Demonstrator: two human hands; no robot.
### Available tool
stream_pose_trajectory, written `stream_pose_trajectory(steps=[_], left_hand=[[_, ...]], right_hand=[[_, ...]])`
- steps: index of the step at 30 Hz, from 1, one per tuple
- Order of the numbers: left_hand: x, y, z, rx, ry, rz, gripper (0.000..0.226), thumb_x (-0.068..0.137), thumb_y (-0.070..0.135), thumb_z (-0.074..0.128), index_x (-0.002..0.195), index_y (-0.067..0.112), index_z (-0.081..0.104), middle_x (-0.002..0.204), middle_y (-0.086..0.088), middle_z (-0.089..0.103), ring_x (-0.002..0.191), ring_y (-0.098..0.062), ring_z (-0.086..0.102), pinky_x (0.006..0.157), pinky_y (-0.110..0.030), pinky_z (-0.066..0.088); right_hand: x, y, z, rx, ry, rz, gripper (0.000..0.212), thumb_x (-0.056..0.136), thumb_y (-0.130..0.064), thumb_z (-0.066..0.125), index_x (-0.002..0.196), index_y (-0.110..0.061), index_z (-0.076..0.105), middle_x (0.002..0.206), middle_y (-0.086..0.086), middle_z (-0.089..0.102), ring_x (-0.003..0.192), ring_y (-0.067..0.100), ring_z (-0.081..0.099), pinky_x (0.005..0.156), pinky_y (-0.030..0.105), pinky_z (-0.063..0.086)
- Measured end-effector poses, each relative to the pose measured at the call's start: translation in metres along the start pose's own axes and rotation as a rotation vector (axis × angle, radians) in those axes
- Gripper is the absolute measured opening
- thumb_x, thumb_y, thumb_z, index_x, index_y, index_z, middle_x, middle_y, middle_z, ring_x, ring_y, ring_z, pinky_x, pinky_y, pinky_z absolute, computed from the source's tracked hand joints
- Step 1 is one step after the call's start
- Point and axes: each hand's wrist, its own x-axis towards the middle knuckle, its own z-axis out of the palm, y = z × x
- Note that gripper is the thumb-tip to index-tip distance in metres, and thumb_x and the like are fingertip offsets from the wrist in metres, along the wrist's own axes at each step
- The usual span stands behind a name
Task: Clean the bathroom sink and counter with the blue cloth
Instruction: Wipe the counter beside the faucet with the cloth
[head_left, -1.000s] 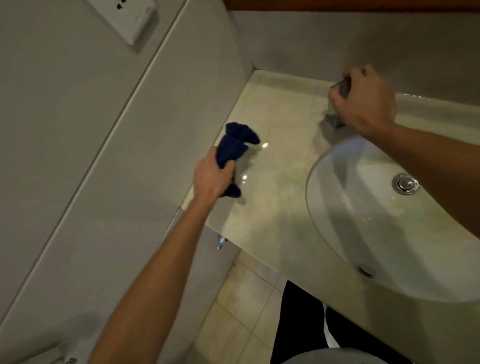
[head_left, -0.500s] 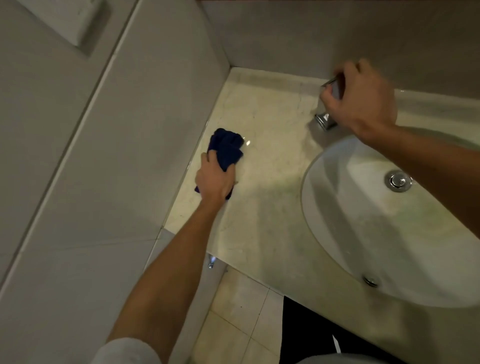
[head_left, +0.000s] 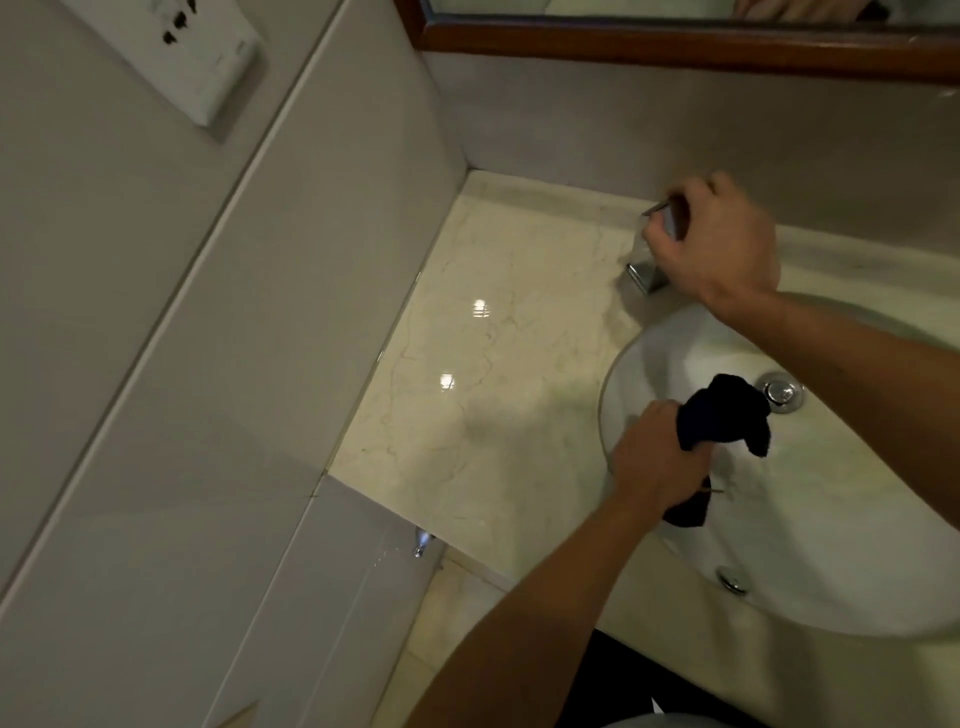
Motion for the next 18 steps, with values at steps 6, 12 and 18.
stream_pose_trajectory(steps=[6, 12, 18], left_hand=[[0.018, -0.014, -0.104, -0.251, 0.093, -0.101, 0.012, 0.087, 0.017, 0.065, 0.093, 0.007, 0.065, 0.08, -0.003, 0.064, 0.071, -0.014, 0.056, 0.062, -0.024, 0.046], [0.102, -0.018, -0.248, -0.031, 0.377, -0.021, 0.012, 0.088, 0.022, 0.062, 0.099, 0.017, 0.066, 0.082, 0.002, 0.068, 0.074, -0.014, 0.062, 0.061, -0.023, 0.048], [0.211, -0.03, -0.284, 0.436, 0.333, 0.277, 0.035, 0.095, 0.028, 0.059, 0.122, 0.006, 0.06, 0.114, -0.015, 0.064, 0.098, -0.027, 0.063, 0.075, -0.041, 0.05]], right_hand=[[0.0, 0.0, -0.004, -0.002, -0.031, -0.012, 0.045, 0.098, -0.045, 0.05, 0.125, -0.011, 0.062, 0.114, 0.016, 0.06, 0.097, 0.037, 0.061, 0.075, 0.035, 0.043], [0.001, -0.001, -0.006, 0.024, -0.043, 0.001, 0.043, 0.096, -0.043, 0.052, 0.126, -0.013, 0.062, 0.116, 0.014, 0.06, 0.1, 0.034, 0.061, 0.079, 0.039, 0.049], [0.004, 0.003, 0.0, 0.025, -0.062, 0.008, 0.042, 0.098, -0.042, 0.053, 0.129, -0.016, 0.059, 0.116, 0.009, 0.058, 0.1, 0.028, 0.06, 0.08, 0.038, 0.049]])
